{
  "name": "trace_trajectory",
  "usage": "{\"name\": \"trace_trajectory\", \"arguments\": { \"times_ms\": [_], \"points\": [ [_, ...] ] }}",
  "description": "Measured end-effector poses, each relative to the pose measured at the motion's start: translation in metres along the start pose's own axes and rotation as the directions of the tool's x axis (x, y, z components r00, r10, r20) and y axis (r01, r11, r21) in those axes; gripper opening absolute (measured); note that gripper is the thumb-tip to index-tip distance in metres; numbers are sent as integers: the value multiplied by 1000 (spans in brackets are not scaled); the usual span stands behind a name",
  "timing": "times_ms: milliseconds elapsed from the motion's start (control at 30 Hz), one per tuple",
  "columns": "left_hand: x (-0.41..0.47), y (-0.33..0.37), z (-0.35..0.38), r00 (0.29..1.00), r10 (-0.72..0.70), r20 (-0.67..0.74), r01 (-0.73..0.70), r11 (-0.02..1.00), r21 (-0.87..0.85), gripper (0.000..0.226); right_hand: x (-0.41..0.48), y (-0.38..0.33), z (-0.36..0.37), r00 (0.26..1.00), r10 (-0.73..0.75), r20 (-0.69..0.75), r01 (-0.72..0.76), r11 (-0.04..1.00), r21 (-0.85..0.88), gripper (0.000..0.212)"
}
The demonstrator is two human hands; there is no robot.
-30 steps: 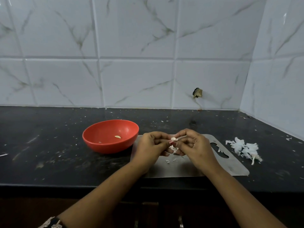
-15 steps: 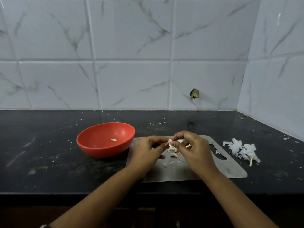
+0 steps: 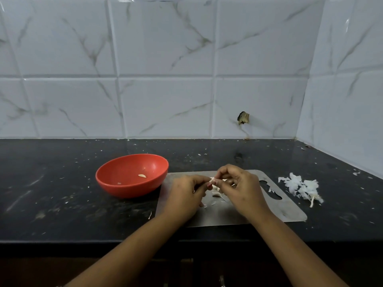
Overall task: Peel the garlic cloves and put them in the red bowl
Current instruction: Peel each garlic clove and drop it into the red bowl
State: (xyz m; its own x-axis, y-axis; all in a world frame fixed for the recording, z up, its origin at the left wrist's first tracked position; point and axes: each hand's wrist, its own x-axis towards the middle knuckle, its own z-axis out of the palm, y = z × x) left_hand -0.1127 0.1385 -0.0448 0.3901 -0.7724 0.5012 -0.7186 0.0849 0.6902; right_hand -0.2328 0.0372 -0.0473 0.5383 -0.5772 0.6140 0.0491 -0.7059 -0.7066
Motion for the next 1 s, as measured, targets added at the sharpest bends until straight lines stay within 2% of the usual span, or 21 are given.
{"name": "trace_trajectory", "arguments": {
  "times_ms": [67, 167, 267, 400, 767, 1000],
  "points": [
    [-2, -1, 1, 996, 86, -20, -83, 987, 136, 19, 0, 1, 0, 1000, 8, 23, -7, 999, -35, 17],
    [-2, 0, 0, 990, 142, 1, -137, 957, 255, 21, 1, 3, -1, 998, 16, 53, -13, 998, -59, 15],
    [-3, 0, 0, 975, 216, 47, -216, 883, 416, 22, 2, 7, -1, 998, 29, 62, -21, 991, -129, 16],
    [-2, 1, -2, 974, 199, 110, -226, 814, 534, 26, 2, 8, -2, 996, 30, 88, -11, 978, -207, 17],
    [-1, 5, -1, 979, 157, 130, -204, 750, 630, 29, 2, 6, -2, 996, 45, 81, -24, 968, -249, 20],
    [-5, 6, -3, 977, 165, 138, -215, 730, 648, 28, 1, 6, -3, 995, 38, 97, -9, 960, -280, 14]
  ]
}}
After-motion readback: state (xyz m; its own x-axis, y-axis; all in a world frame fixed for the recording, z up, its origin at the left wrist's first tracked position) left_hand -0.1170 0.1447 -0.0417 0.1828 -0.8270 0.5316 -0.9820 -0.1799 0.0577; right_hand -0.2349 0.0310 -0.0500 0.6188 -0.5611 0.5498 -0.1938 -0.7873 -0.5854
